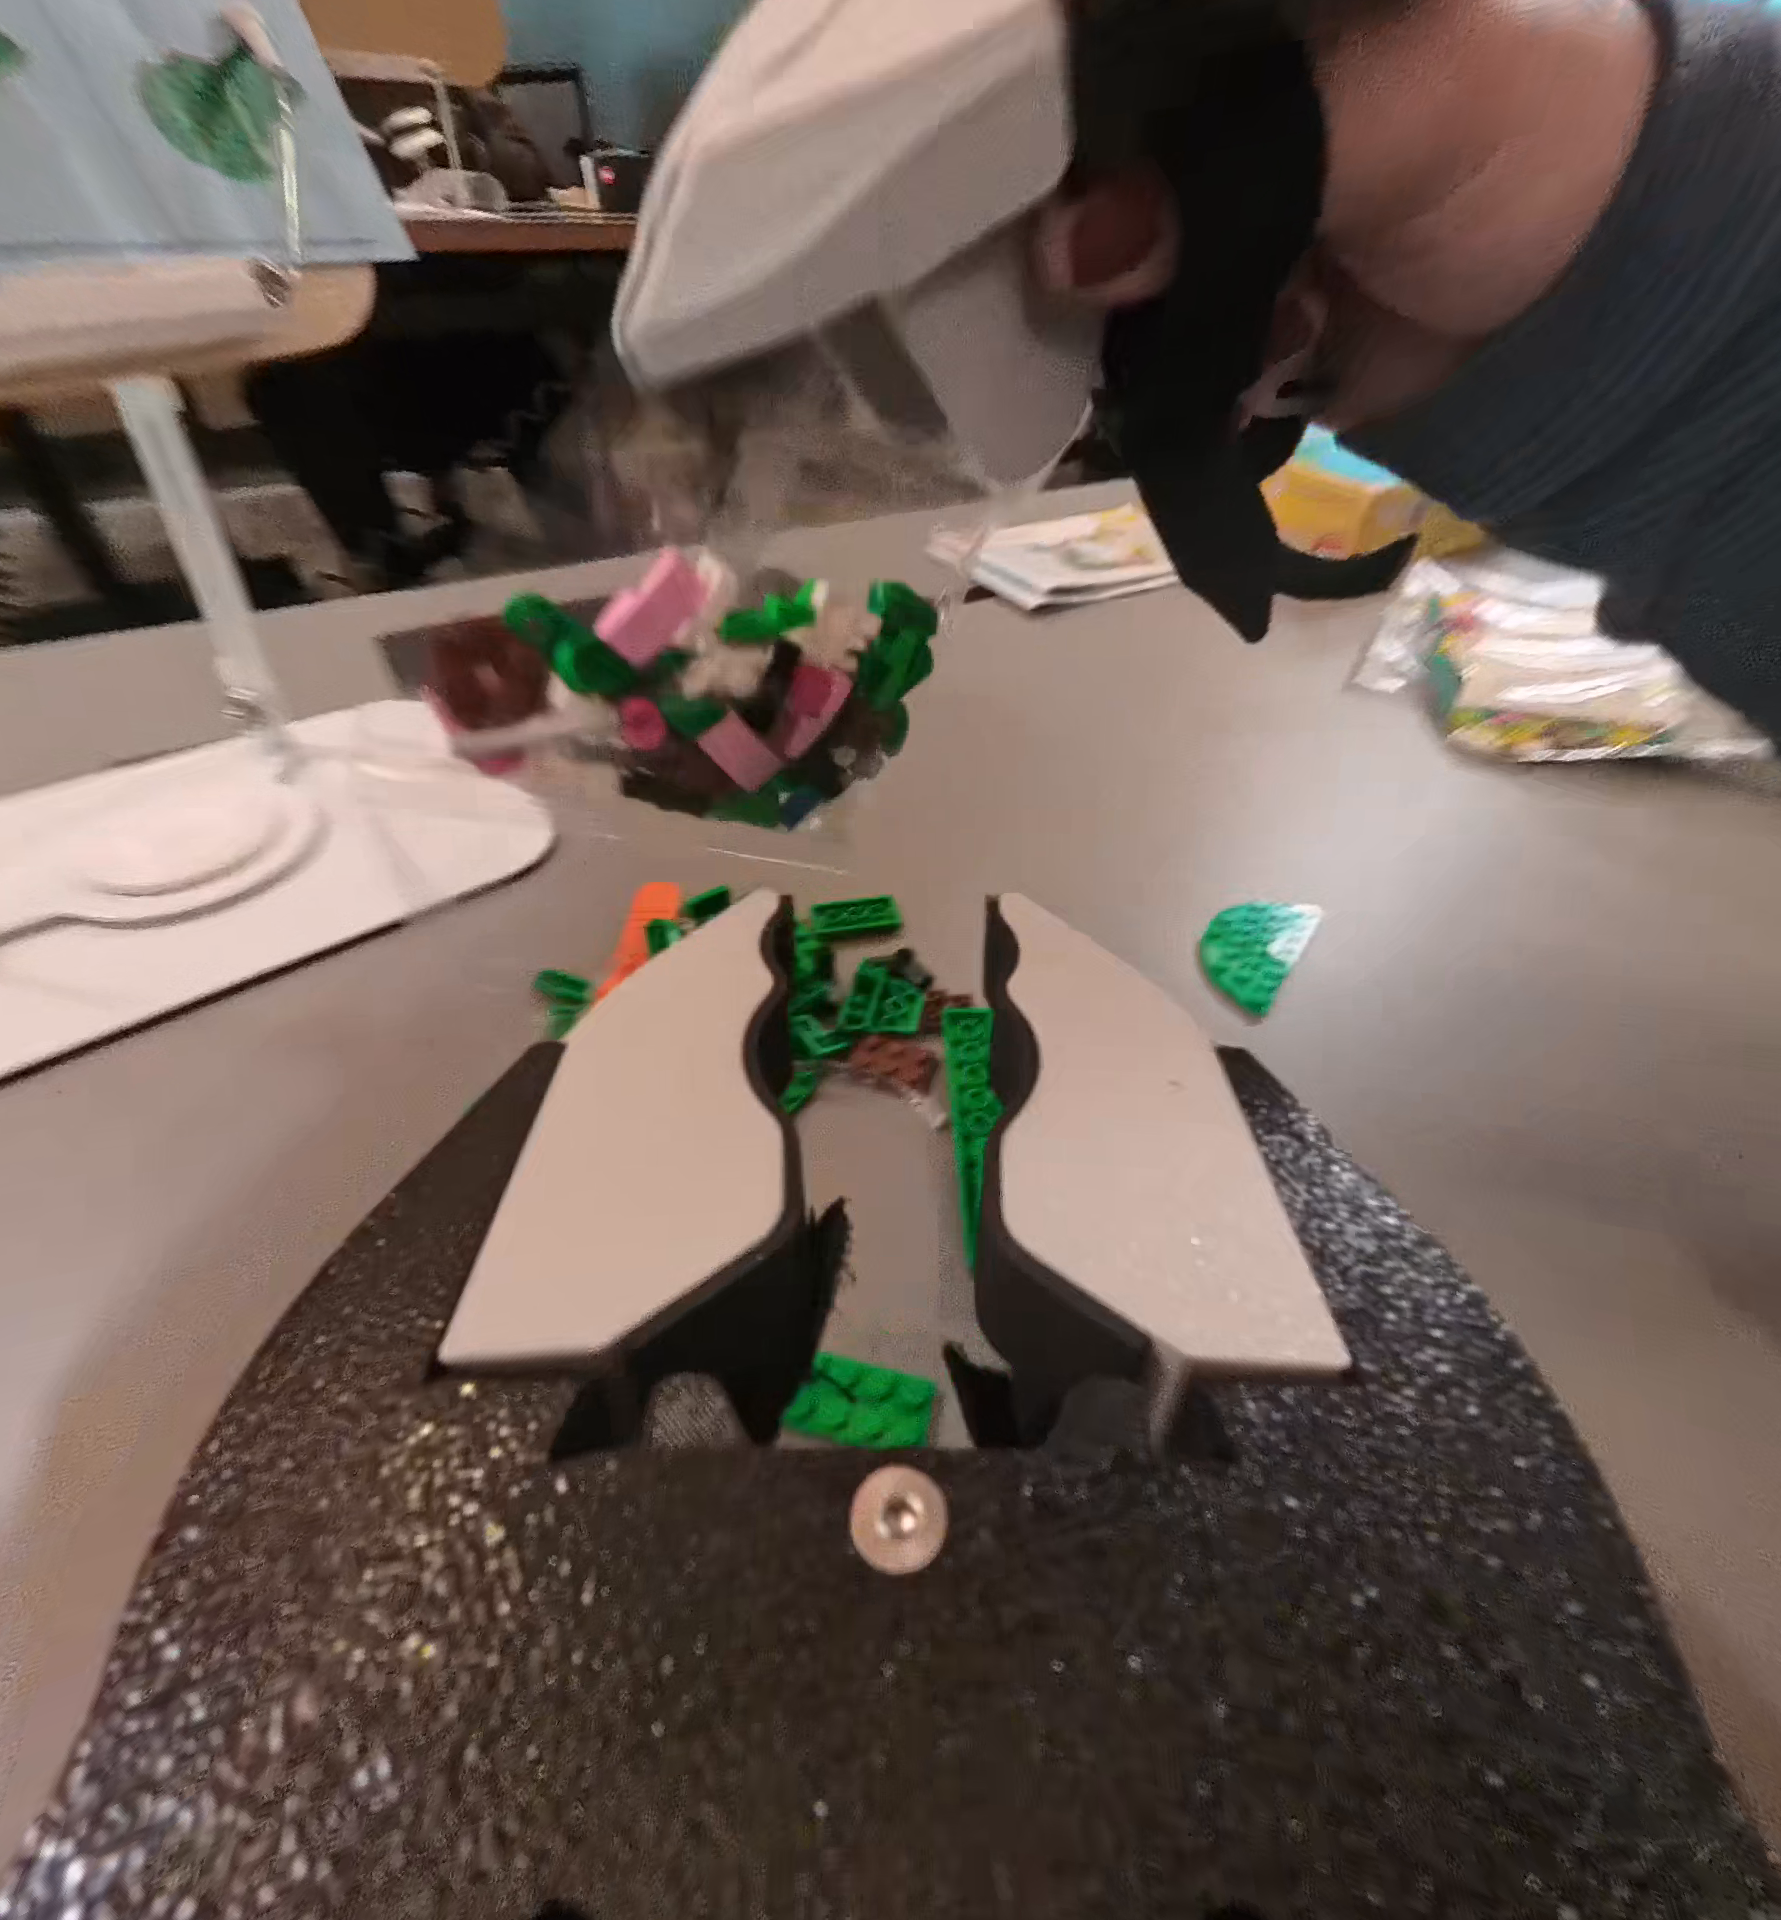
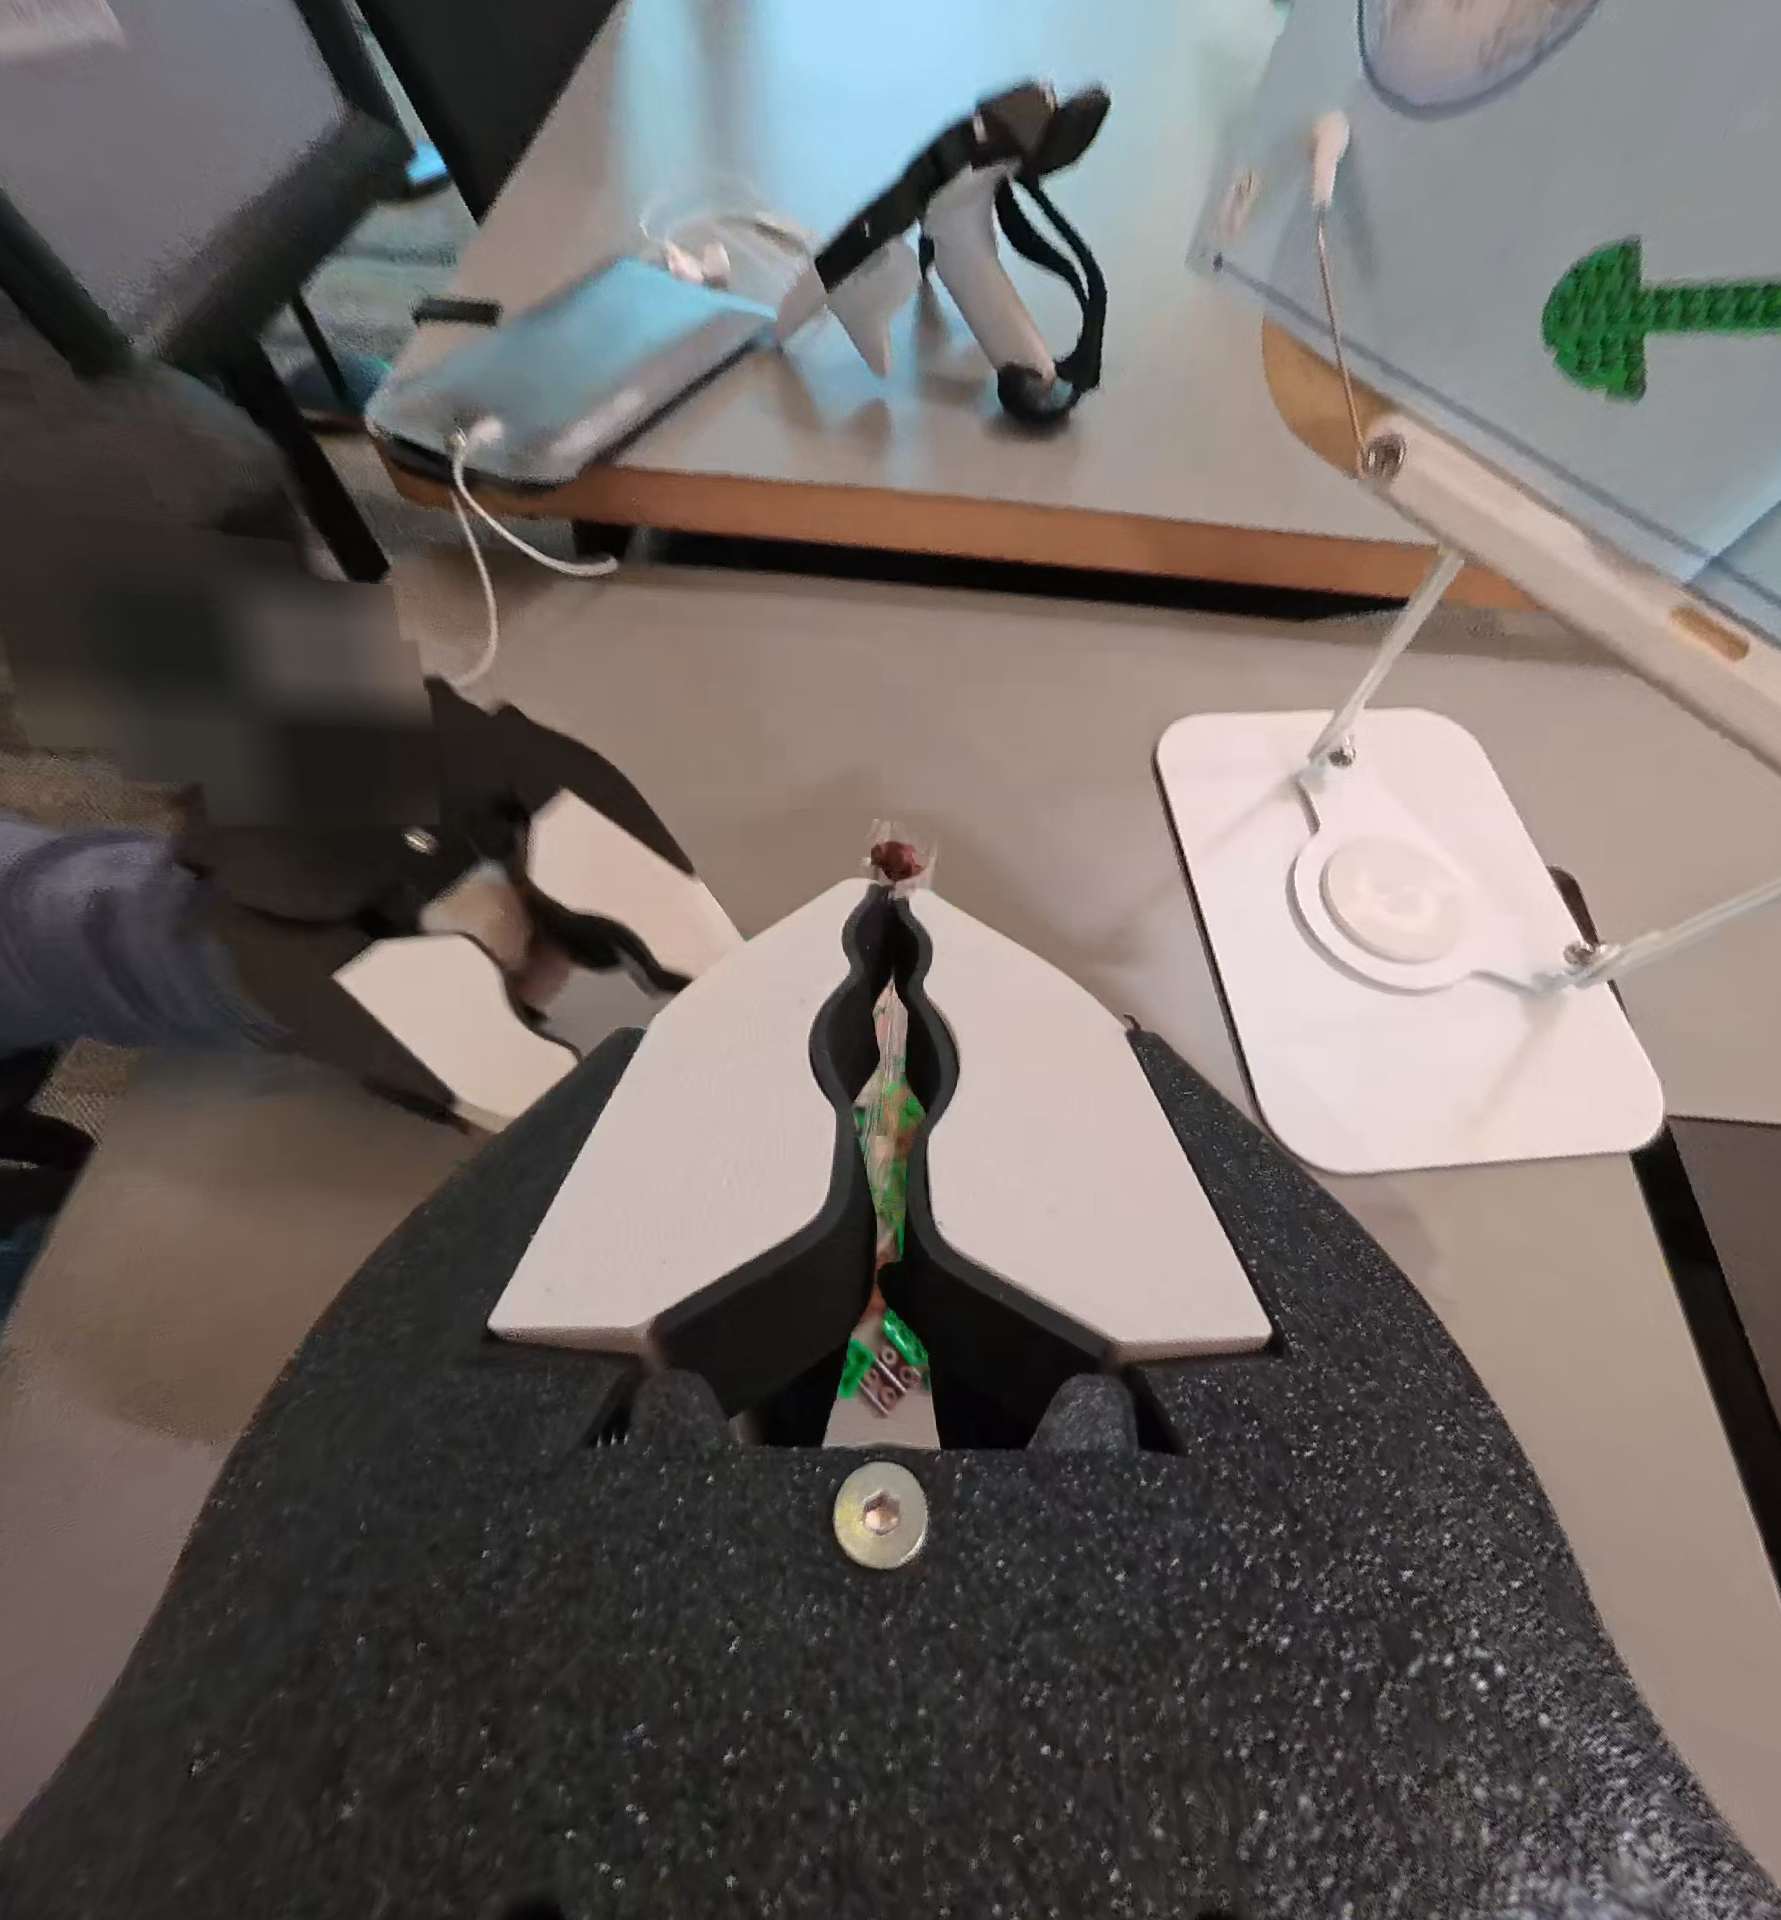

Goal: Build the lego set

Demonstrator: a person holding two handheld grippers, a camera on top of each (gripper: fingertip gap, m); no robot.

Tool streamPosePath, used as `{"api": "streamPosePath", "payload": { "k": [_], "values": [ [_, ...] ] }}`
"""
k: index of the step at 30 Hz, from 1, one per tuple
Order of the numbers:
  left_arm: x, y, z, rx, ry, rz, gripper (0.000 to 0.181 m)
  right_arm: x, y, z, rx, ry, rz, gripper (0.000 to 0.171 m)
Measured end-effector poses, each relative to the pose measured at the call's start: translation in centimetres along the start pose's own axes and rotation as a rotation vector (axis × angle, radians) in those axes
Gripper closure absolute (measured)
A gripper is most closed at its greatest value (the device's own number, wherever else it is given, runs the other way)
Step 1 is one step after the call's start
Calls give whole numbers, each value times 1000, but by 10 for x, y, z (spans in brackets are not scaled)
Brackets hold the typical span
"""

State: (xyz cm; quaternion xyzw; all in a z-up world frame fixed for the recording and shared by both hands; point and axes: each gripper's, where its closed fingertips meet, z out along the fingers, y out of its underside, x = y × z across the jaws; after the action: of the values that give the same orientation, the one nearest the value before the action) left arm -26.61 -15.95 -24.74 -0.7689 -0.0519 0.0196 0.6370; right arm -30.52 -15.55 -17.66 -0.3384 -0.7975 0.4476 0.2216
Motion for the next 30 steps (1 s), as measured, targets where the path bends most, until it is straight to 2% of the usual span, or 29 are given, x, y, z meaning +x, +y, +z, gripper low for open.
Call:
{"api": "streamPosePath", "payload": {
  "k": [1, 3, 6, 11, 19, 22, 26, 28, 30],
  "values": [
    [2, 0, 4, 8, 36, -41, 153, -3, -8, -3, 18, -3, 6, 171],
    [4, -3, 10, 33, 77, -109, 148, -7, -22, -8, 58, -10, 23, 171],
    [12, -23, 12, 169, 218, -265, 147, -11, -37, -14, 117, -28, 53, 171],
    [1, -33, 11, 290, 272, -413, 150, -16, -43, -19, 197, -96, 140, 171],
    [-1, -43, 1, 452, 401, -481, 146, -20, -42, -23, 276, -180, 229, 171],
    [-9, -34, 6, 412, 368, -509, 142, -21, -45, -27, 310, -199, 255, 171],
    [0, -40, 2, 457, 437, -497, 136, -22, -49, -32, 339, -226, 276, 171],
    [9, -49, -5, 502, 520, -492, 149, -23, -48, -31, 346, -236, 285, 171],
    [19, -59, -18, 570, 672, -540, 176, -21, -45, -31, 351, -226, 287, 171]
  ]
}}
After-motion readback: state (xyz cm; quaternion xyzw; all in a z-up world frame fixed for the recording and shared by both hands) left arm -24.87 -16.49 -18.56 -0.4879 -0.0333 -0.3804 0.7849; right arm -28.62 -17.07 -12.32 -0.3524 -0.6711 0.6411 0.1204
